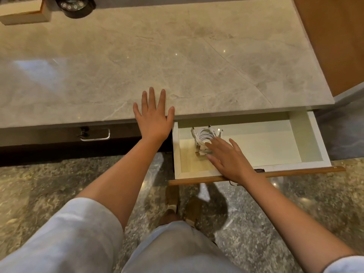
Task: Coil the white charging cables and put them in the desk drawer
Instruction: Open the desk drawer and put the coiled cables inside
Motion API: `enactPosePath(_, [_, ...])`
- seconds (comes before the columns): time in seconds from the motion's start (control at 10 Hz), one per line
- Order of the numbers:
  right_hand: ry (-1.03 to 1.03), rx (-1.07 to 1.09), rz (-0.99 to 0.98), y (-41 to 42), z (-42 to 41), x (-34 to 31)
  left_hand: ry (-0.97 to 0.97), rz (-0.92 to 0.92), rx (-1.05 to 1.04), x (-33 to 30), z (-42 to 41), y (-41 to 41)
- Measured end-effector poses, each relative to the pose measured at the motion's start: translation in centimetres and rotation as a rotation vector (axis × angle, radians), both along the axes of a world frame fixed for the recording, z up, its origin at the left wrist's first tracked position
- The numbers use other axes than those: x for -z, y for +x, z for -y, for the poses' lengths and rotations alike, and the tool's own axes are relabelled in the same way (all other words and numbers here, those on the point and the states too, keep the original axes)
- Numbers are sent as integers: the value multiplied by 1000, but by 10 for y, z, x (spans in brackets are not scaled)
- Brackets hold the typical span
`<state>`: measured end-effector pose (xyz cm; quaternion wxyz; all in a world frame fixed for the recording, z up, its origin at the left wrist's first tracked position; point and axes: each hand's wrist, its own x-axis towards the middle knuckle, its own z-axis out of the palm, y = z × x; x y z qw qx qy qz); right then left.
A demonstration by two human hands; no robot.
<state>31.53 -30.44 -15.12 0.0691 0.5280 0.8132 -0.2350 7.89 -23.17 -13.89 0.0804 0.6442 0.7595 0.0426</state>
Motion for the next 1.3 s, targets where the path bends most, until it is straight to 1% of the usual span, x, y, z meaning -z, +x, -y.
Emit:
enactPosePath(0.2, [87, 67, -30, 12, 44, -18, -8, -3, 18, -2, 2, 1])
enactPosePath(0.3, [193, 53, 29, 20, 58, -26, -13, -11, 20, -2, 0, 0])
enactPosePath(0.4, [300, -8, 151, 34, 95, -29, -39, -17, 27, -4, 0, -1])
enactPosePath(0.5, [342, -31, 153, 42, 128, -19, -57, -15, 35, -5, 0, 0])
enactPosePath(0.6, [271, 21, 234, 46, 149, 5, -74, -13, 43, -8, 0, -1])
enactPosePath(0.7, [211, 84, 280, 45, 149, 19, -90, -9, 46, -9, -1, -1])
enactPosePath(0.8, [167, 145, 275, 39, 145, 28, -93, -10, 41, -9, -1, -1])
enactPosePath(1.3, [206, 169, 235, 31, 85, 38, -75, 10, 40, -7, -1, -1])
